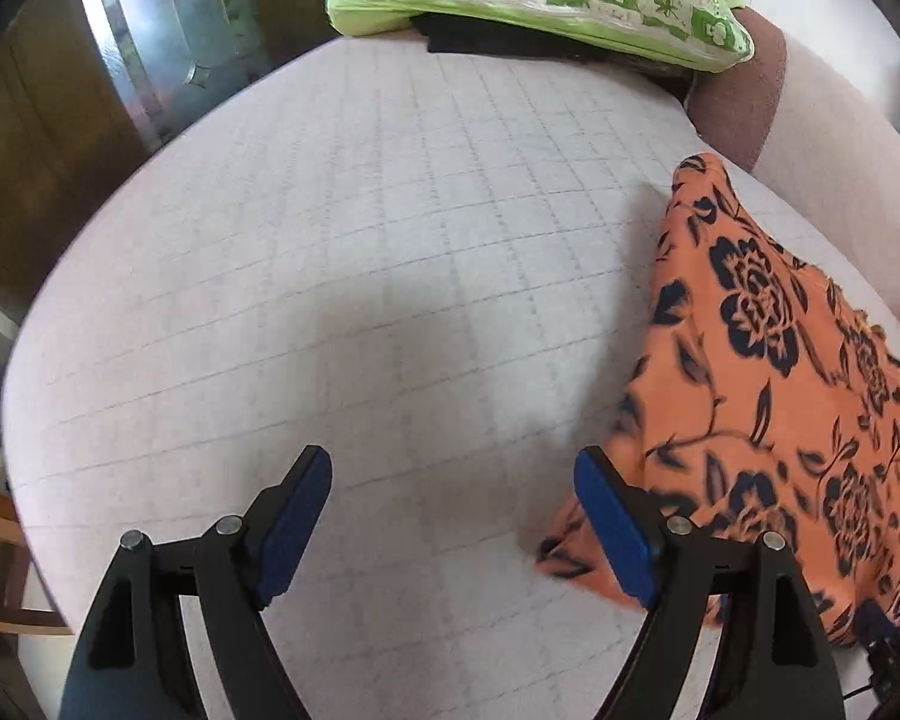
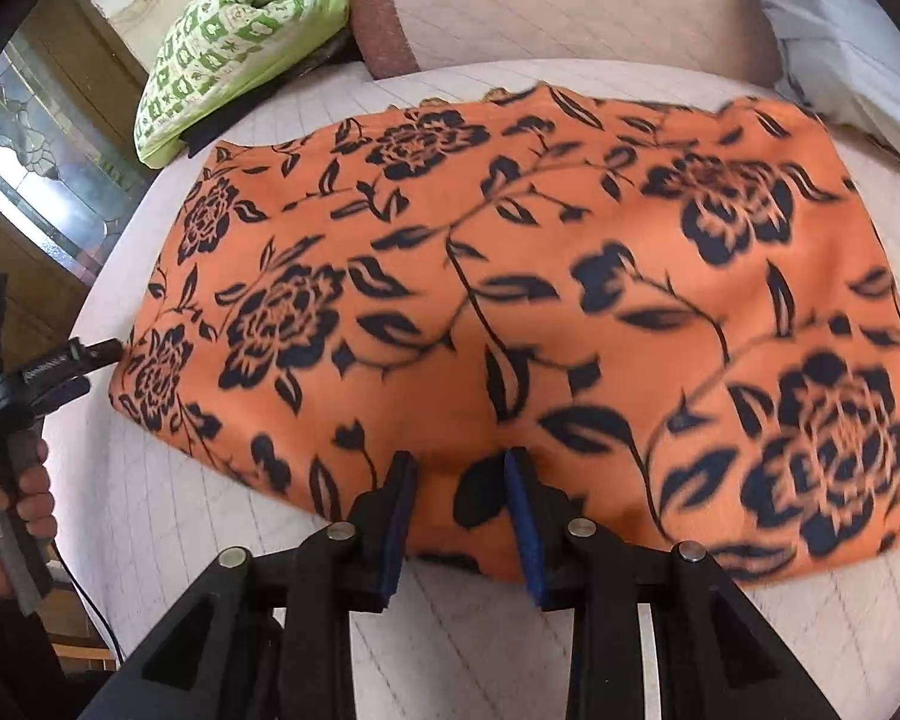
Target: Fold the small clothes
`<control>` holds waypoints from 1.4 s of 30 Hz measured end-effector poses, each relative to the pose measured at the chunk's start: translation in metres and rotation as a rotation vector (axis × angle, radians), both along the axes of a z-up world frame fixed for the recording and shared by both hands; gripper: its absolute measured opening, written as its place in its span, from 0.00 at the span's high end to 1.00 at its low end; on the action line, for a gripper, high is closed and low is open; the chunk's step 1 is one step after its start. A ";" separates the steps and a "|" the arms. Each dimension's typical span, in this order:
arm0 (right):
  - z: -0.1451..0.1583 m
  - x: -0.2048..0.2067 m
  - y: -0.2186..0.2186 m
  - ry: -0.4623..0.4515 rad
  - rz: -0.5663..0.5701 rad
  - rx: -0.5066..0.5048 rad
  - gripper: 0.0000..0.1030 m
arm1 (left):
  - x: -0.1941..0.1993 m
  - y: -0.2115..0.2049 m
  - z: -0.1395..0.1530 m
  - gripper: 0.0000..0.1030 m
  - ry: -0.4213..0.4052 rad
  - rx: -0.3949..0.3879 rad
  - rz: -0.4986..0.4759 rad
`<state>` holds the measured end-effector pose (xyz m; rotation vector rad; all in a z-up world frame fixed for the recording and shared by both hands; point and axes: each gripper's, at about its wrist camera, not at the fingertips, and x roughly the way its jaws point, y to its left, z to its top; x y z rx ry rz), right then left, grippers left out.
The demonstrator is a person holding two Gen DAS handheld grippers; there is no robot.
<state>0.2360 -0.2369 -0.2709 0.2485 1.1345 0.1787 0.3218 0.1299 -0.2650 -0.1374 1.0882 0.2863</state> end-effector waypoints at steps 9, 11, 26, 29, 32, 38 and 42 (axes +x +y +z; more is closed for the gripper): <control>0.000 -0.042 -0.035 0.026 -0.108 0.119 0.67 | -0.040 -0.004 -0.014 0.18 0.055 -0.319 0.029; -0.003 -0.047 -0.037 0.040 -0.110 0.126 0.67 | -0.043 -0.009 -0.015 0.18 0.032 -0.410 0.019; -0.010 -0.038 -0.030 0.060 -0.066 0.120 0.66 | -0.004 -0.042 -0.031 0.17 -0.114 -0.684 -0.010; -0.010 -0.039 -0.033 0.060 -0.069 0.148 0.67 | -0.003 -0.038 -0.035 0.52 -0.119 -0.785 -0.017; -0.008 -0.041 -0.032 0.051 -0.055 0.142 0.67 | -0.004 -0.041 -0.033 0.77 -0.114 -0.750 -0.016; 0.003 -0.050 -0.019 -0.021 0.003 0.110 0.68 | -0.004 -0.057 -0.030 0.64 -0.137 -0.630 -0.002; 0.013 -0.054 -0.013 -0.083 0.022 0.113 0.68 | -0.006 -0.066 -0.023 0.63 -0.147 -0.486 -0.017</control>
